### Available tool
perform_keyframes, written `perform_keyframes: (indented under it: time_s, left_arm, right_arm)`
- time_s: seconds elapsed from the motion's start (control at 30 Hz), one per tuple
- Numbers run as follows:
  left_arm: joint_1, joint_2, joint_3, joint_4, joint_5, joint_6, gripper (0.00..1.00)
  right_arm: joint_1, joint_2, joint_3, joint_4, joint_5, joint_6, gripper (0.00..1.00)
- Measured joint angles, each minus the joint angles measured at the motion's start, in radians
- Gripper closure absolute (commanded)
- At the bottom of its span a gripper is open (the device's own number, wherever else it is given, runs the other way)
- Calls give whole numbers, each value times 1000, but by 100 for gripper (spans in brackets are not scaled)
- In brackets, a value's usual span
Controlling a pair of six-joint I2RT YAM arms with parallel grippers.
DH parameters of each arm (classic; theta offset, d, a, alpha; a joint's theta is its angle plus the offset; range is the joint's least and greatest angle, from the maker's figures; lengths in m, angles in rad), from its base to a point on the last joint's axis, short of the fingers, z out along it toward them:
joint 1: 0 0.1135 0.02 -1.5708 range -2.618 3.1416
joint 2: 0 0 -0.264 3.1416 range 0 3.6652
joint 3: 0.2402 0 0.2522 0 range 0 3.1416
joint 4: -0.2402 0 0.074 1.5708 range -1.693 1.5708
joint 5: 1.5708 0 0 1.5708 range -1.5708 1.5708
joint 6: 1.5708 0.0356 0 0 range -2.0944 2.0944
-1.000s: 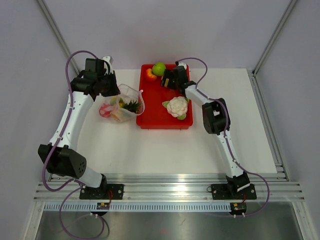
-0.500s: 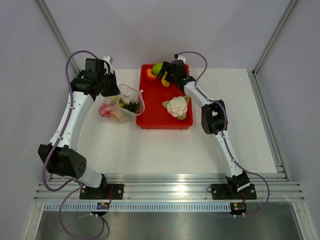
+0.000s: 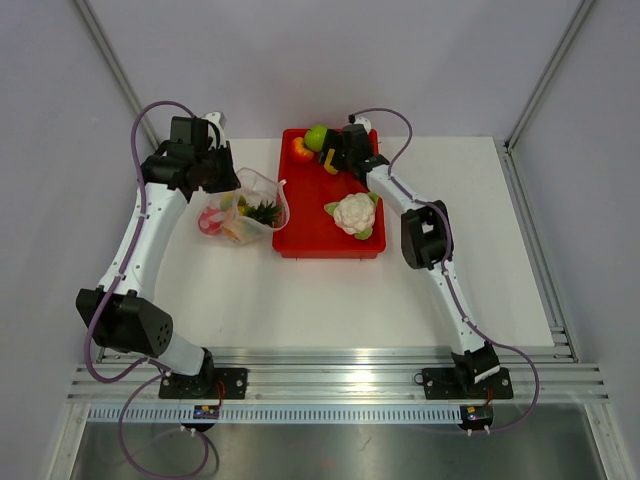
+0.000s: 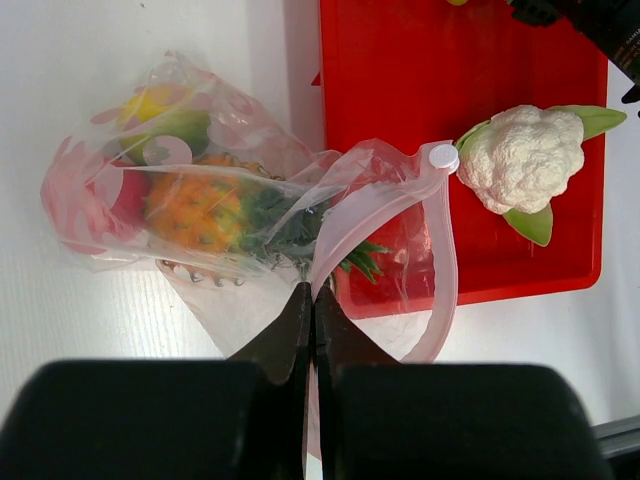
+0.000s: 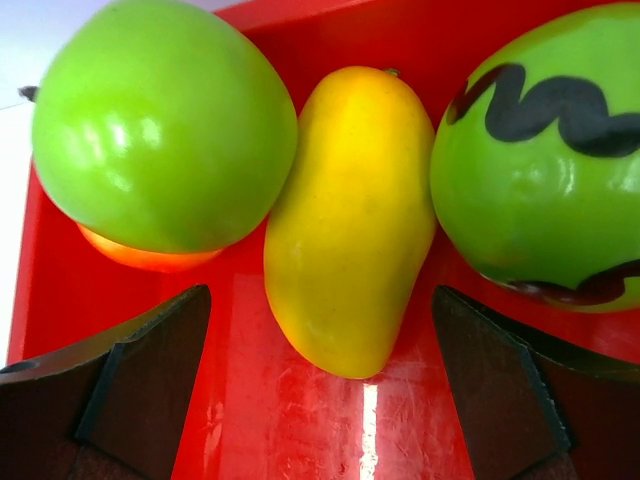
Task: Place the food in the zip-top bag and seal the zipper
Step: Pick up the fake fruit from the bin.
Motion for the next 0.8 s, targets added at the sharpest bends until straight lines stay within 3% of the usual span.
perform_keyframes:
  time_s: [0.4, 0.63, 0.67, 0.8]
  left_arm:
    - [0, 5, 0, 4, 0, 0, 100]
    - [0, 7, 0, 4, 0, 0, 100]
    - [0, 7, 0, 4, 0, 0, 100]
    - [0, 7, 0, 4, 0, 0, 100]
  right_arm:
    - [2, 66, 72, -41, 19, 0, 3]
    - [2, 66, 76, -45, 20, 3, 17]
    - [2, 66, 74, -44, 20, 5, 24]
    - [3, 60, 30, -6, 17, 17, 35]
